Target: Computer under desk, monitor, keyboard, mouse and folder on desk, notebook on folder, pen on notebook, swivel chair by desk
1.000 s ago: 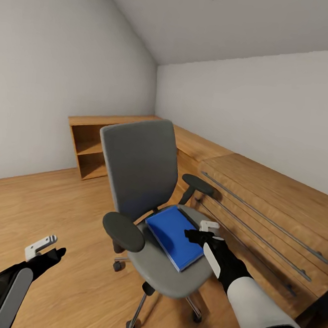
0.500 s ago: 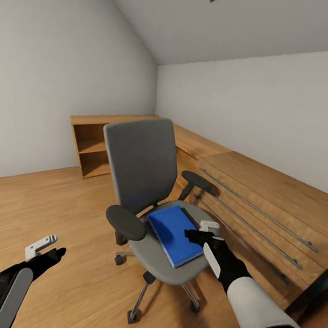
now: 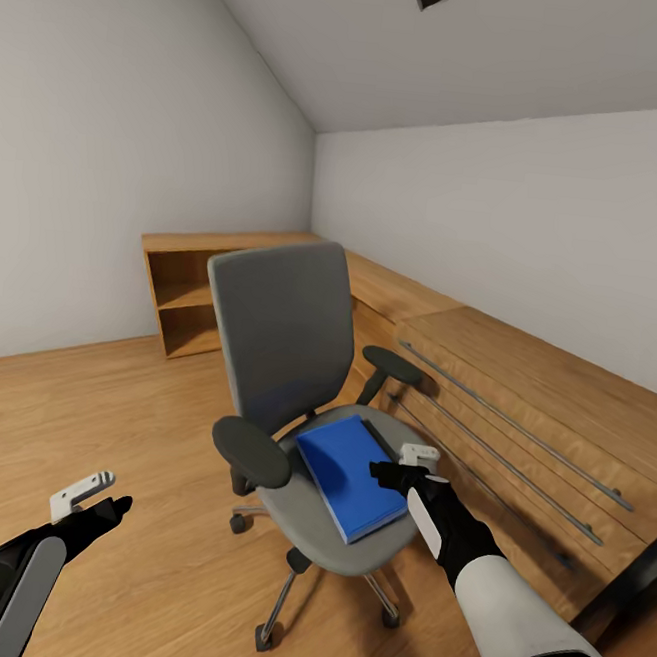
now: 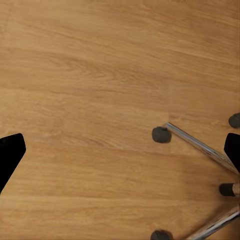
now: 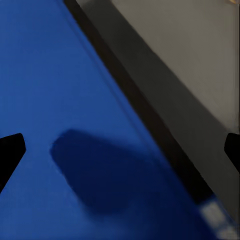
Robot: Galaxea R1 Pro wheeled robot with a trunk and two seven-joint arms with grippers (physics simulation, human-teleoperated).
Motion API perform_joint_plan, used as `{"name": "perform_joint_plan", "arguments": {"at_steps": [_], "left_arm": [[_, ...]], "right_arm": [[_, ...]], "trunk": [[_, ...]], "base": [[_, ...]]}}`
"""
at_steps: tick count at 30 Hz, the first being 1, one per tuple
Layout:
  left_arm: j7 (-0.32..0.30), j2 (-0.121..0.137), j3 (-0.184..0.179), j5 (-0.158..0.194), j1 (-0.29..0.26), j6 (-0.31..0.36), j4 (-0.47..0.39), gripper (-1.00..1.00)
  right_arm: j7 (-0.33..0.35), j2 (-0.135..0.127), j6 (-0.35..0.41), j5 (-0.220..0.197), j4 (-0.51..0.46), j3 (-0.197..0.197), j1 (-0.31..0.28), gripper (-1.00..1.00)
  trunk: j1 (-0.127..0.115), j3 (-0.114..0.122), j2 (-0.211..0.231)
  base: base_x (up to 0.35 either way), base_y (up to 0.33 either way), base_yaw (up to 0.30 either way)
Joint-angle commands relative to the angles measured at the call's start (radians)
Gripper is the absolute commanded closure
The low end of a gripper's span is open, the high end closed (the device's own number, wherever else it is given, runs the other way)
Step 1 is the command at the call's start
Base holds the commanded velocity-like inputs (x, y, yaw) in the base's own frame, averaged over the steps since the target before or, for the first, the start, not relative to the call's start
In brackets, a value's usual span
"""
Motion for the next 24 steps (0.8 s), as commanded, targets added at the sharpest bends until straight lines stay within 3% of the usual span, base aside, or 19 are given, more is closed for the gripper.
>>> {"name": "perform_joint_plan", "arguments": {"at_steps": [1,6,16,24], "left_arm": [[0.008,0.000,0.000,0.011,-0.001,0.003,-0.001,-1.00],[0.008,0.000,0.000,0.012,-0.001,0.003,-0.001,-1.00],[0.008,0.001,0.000,0.015,-0.001,0.004,0.001,-1.00],[0.007,0.002,0.000,0.014,-0.001,0.003,0.000,-1.00]], "right_arm": [[-0.005,-0.001,0.004,-0.009,-0.002,0.004,0.000,-1.00],[-0.005,-0.001,0.003,-0.009,-0.002,0.004,0.000,-1.00],[0.000,-0.002,-0.005,-0.011,-0.009,0.004,0.000,-1.00],[0.004,-0.001,-0.007,-0.010,-0.011,0.008,0.000,-1.00]], "trunk": [[-0.004,0.002,0.007],[-0.023,0.018,0.042],[-0.023,0.018,0.042],[-0.023,0.018,0.042]], "base": [[0.000,0.000,0.000],[0.000,0.000,0.000],[0.000,0.000,0.000],[0.263,0.000,0.000]]}}
